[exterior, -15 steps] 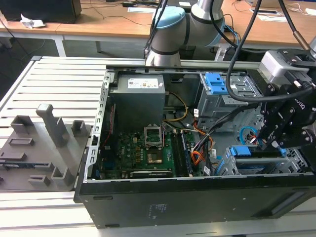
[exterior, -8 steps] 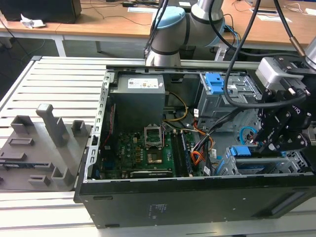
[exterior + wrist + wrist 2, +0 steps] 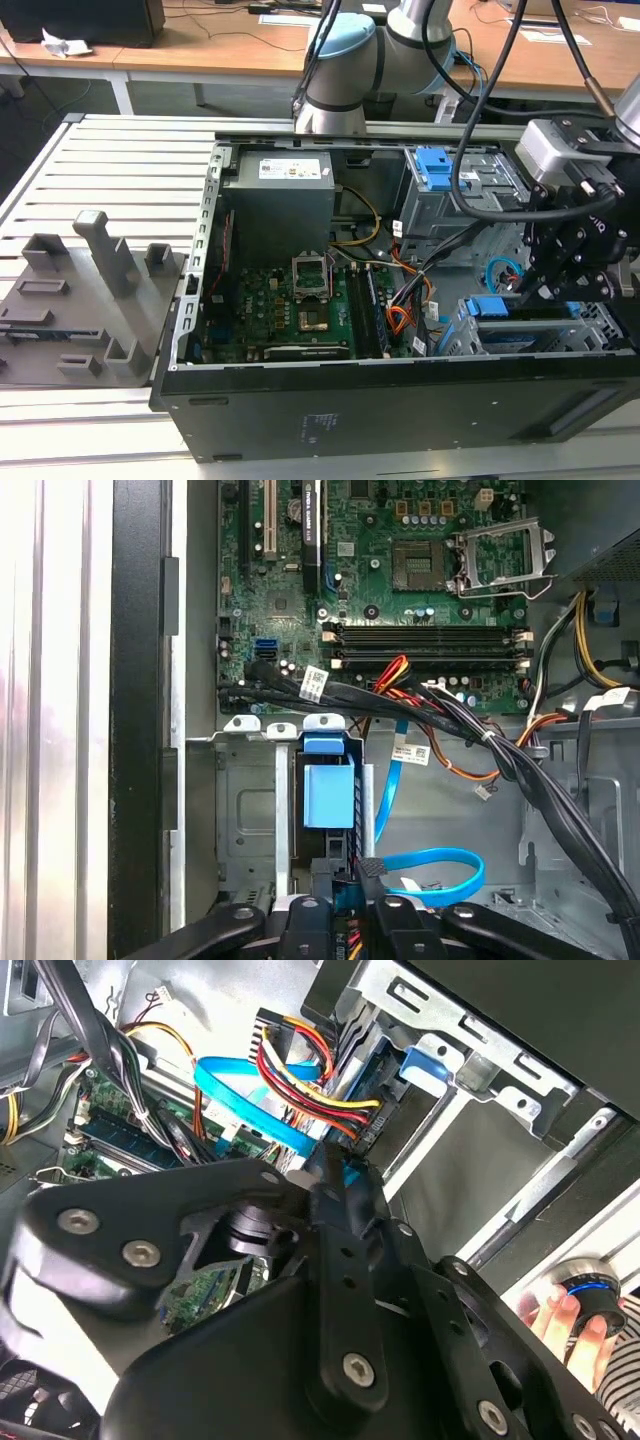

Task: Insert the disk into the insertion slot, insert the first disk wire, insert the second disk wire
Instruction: 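Insert the second disk wire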

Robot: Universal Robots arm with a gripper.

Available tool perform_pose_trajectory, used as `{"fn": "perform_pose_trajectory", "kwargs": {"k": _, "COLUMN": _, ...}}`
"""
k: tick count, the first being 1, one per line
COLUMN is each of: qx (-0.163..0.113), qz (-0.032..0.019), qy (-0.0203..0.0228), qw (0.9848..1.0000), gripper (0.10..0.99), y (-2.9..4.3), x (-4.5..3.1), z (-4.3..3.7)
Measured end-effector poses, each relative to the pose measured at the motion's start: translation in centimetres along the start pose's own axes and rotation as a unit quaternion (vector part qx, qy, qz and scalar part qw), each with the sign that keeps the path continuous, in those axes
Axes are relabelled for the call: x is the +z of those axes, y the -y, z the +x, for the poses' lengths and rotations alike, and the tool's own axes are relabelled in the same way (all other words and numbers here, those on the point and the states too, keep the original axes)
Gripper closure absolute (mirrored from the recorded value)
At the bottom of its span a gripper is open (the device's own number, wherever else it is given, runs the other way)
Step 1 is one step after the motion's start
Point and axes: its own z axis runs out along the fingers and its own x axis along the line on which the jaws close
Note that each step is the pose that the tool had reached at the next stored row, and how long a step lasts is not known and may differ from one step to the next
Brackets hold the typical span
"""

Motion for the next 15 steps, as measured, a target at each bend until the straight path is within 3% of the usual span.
{"fn": "perform_pose_trajectory", "kwargs": {"k": 12, "qx": 0.000, "qz": 0.0000, "qy": -0.0005, "qw": 1.0000, "gripper": 0.925, "y": 0.00, "x": 0.07, "z": -0.01}}
{"fn": "perform_pose_trajectory", "kwargs": {"k": 14, "qx": 0.000, "qz": 0.0000, "qy": -0.0010, "qw": 1.0000, "gripper": 0.925, "y": -0.05, "x": -0.67, "z": -0.01}}
{"fn": "perform_pose_trajectory", "kwargs": {"k": 15, "qx": 0.000, "qz": 0.0000, "qy": -0.0009, "qw": 1.0000, "gripper": 0.925, "y": -0.05, "x": -0.67, "z": -0.01}}
